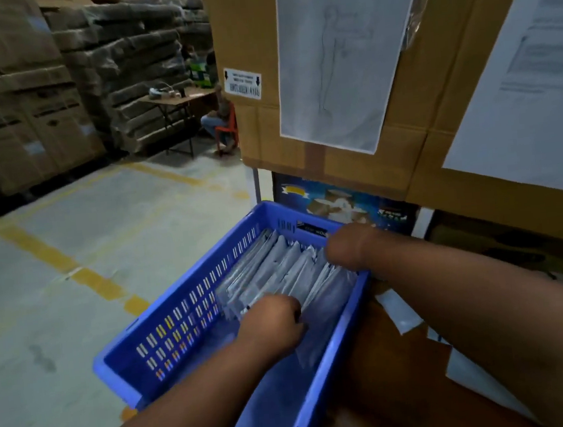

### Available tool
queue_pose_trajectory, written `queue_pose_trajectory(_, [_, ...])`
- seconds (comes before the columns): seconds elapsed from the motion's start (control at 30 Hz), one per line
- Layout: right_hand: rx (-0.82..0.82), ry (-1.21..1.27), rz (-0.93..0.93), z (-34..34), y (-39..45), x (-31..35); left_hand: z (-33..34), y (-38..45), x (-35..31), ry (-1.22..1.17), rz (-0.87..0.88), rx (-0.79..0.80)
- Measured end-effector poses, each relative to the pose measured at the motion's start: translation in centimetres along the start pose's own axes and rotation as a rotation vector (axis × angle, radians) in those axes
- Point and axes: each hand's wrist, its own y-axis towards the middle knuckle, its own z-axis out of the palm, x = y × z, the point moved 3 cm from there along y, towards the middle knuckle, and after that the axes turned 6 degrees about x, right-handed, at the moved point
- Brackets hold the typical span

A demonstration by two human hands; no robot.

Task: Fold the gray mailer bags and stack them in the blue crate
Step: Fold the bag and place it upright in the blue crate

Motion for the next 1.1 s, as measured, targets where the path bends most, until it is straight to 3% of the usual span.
queue_pose_trajectory(0.23, [0.083,-0.230,-0.110,-0.5,1.9,1.5,1.7,2.4,-0.5,0.114,0.008,0.052])
queue_pose_trajectory(0.43, [0.171,-0.253,-0.145,0.2,3.5,3.5,2.5,2.1,-1.4,0.199,0.039,0.042])
queue_pose_trajectory(0.63, [0.107,-0.152,-0.056,0.6,3.8,2.7,2.2,2.3,-1.9,0.226,0.061,0.016])
queue_pose_trajectory(0.83, [0.059,0.115,0.060,1.1,3.8,1.7,2.2,3.0,-2.2,0.275,0.060,0.015])
queue_pose_trajectory(0.9, [-0.022,0.172,0.063,0.4,2.6,1.1,2.0,2.8,-2.3,0.276,0.056,-0.006])
queue_pose_trajectory(1.1, [-0.543,0.552,0.226,0.9,-4.8,-4.2,-2.6,3.4,-4.7,0.175,0.100,-0.194])
